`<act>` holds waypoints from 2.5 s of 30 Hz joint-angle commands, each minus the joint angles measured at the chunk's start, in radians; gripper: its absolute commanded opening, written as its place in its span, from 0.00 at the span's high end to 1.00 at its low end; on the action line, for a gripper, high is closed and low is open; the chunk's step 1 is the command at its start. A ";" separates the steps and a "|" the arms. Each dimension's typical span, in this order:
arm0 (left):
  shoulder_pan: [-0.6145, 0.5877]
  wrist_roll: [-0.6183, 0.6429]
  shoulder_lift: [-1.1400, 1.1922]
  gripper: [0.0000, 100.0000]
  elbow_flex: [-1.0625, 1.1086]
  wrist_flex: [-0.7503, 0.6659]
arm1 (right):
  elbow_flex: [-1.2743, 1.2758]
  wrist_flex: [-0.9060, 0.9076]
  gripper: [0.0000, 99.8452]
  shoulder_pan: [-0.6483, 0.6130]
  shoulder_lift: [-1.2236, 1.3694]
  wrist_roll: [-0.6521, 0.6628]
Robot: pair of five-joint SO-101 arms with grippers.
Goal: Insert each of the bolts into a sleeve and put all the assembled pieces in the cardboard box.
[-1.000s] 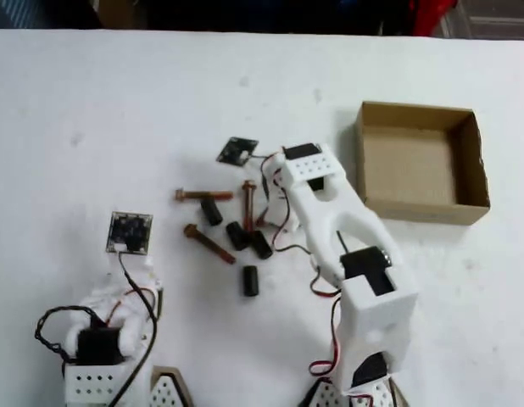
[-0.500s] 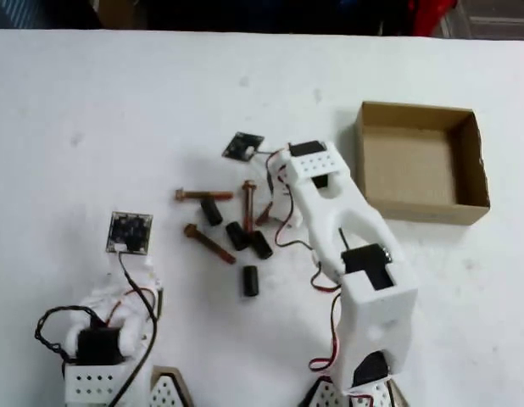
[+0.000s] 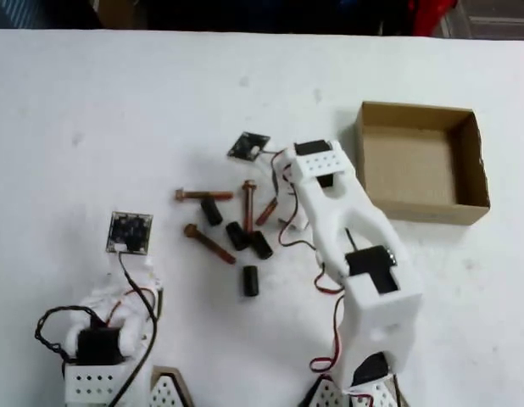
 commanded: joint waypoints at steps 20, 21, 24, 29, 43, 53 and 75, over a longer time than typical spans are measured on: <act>0.005 0.008 -0.010 0.98 -0.003 0.011 | 0.077 0.452 0.98 -0.027 -1.055 -0.176; 0.005 0.008 -0.010 0.98 -0.003 0.011 | 0.106 0.446 0.98 -0.027 -1.106 -0.195; 0.005 0.008 -0.010 0.98 -0.003 0.011 | 0.219 0.403 0.98 -0.022 -1.256 -0.241; 0.005 0.008 -0.010 0.98 -0.003 0.011 | 0.502 0.262 0.98 -0.022 -1.504 -0.250; 0.005 0.008 -0.010 0.98 -0.003 0.011 | 0.933 0.074 0.98 -0.019 -1.998 -0.288; 0.005 0.008 -0.010 0.98 -0.003 0.011 | 1.082 -0.028 0.98 0.094 -2.040 -0.302; 0.033 0.011 -0.010 0.98 -0.003 0.005 | 1.321 -0.274 0.98 0.102 -2.041 -0.514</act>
